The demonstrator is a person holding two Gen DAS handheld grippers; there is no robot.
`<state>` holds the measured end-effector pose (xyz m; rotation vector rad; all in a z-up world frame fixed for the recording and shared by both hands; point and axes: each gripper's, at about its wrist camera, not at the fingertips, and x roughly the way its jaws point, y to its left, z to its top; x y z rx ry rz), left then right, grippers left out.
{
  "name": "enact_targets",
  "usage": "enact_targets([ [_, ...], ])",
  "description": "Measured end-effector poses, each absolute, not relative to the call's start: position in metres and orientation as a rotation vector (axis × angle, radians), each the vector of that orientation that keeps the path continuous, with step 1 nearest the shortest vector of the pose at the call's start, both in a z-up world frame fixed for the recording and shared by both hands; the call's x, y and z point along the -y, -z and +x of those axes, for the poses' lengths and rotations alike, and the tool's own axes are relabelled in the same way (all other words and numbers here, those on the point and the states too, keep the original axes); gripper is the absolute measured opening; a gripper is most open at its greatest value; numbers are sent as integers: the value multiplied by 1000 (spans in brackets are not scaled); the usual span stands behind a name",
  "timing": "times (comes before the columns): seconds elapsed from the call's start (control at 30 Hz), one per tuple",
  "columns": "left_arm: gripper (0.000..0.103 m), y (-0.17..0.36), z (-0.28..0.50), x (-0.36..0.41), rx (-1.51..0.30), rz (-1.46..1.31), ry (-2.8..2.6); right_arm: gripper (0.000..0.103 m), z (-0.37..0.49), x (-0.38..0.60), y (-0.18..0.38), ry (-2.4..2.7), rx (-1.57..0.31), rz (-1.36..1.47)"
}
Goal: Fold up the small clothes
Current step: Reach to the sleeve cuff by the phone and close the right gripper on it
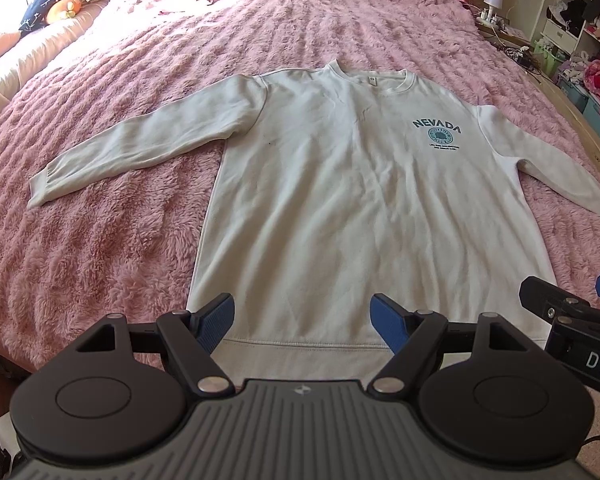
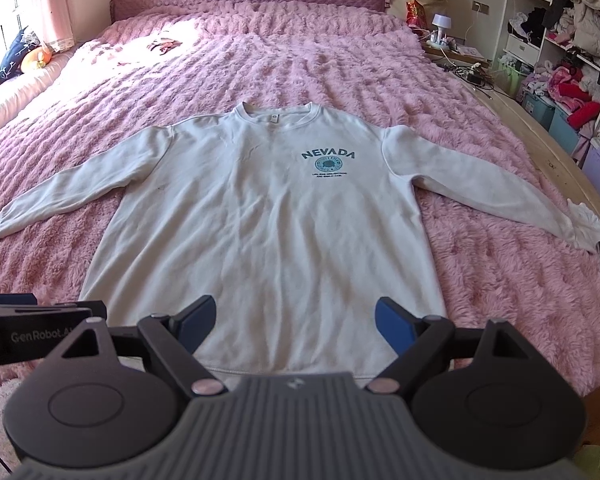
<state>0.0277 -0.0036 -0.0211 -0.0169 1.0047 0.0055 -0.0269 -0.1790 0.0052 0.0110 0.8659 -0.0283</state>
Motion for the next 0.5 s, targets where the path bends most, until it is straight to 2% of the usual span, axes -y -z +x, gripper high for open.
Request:
enact_targets([
  [0.3, 90, 33, 69, 19, -1023, -27, 65, 83, -2, 233, 2, 81, -732, 50],
  [0.5, 90, 47, 116, 45, -1042, -88, 153, 83, 36, 316, 19, 314, -791, 21],
])
